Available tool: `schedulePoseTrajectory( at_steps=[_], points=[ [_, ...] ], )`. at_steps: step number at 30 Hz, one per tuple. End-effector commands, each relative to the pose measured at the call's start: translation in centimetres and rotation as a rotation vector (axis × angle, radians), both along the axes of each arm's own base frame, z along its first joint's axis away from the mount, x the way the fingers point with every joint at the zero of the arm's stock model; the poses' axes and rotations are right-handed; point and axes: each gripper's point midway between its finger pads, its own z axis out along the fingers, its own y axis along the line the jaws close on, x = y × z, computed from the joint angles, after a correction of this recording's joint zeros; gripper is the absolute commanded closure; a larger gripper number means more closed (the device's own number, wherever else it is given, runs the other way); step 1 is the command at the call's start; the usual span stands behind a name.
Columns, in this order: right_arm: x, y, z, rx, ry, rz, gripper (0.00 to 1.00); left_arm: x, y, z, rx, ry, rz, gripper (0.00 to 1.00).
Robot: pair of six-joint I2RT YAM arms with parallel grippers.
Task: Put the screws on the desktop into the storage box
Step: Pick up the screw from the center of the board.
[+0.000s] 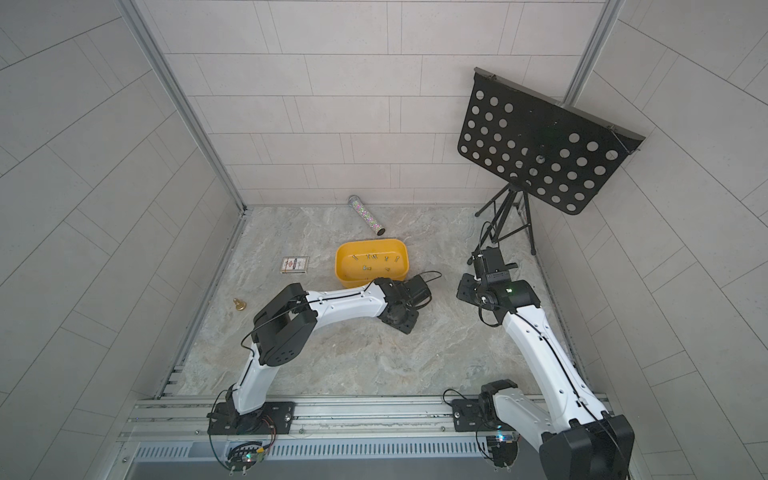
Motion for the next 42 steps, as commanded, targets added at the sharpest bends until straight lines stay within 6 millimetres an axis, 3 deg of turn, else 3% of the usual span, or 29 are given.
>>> schedulePoseTrajectory(
  at_steps=[1,12,21,42],
  points=[
    [0.1,-0.1,-0.2,-0.002,0.001,-0.003,0.57,0.2,1.4,-0.9,0.052,0.008,-0.001,0.53],
    [0.2,0.0,-0.4,0.001,0.004,0.001,0.56,0.0,0.6,-1.5,0.031,0.038,-0.007,0.53],
    [0.2,0.0,-0.5,0.004,0.006,0.0,0.57,-0.7,1.3,-2.1,0.048,0.053,-0.001,0.61],
    [0.1,0.1,-0.6,0.008,0.009,0.003,0.57,-1.7,0.1,-3.2,0.046,0.077,-0.025,0.68]
  ],
)
